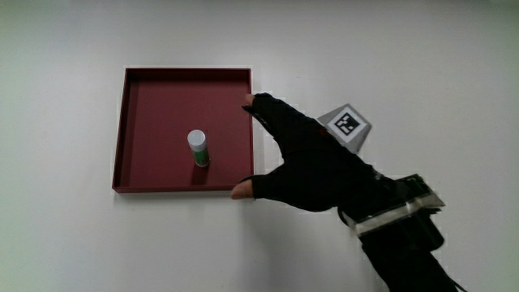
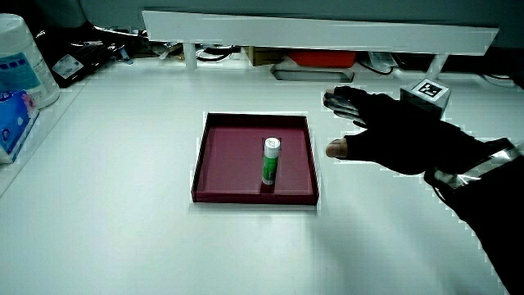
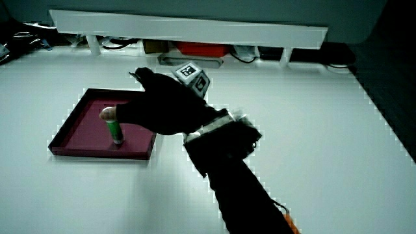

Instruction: Place glue stick

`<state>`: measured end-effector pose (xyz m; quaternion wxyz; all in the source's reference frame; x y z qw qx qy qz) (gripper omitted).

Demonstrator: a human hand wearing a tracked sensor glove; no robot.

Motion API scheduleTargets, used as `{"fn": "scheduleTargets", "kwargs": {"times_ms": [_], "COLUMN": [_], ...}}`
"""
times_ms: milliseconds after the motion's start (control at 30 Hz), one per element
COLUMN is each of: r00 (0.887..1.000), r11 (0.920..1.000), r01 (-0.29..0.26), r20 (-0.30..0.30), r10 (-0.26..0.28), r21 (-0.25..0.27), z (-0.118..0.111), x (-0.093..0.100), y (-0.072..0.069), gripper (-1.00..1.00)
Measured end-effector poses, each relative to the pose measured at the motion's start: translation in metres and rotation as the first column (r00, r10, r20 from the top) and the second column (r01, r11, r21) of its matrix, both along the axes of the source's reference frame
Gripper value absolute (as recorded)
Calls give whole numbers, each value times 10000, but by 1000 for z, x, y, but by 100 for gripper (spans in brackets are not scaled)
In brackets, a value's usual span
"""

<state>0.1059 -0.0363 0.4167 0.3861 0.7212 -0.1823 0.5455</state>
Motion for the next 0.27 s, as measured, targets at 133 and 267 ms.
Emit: {"fn": "scheduleTargets", "kwargs": {"times_ms": [133,267], "r00": [9990,9952], "r11": [9989,9966], "r01": [333,500], "r20": [-324,-875], "r10": [-322,-442], "r21": [343,656], "z": [-16,-31], "x": [13,24], "y": [1,3], "gripper": [-100,-100]}}
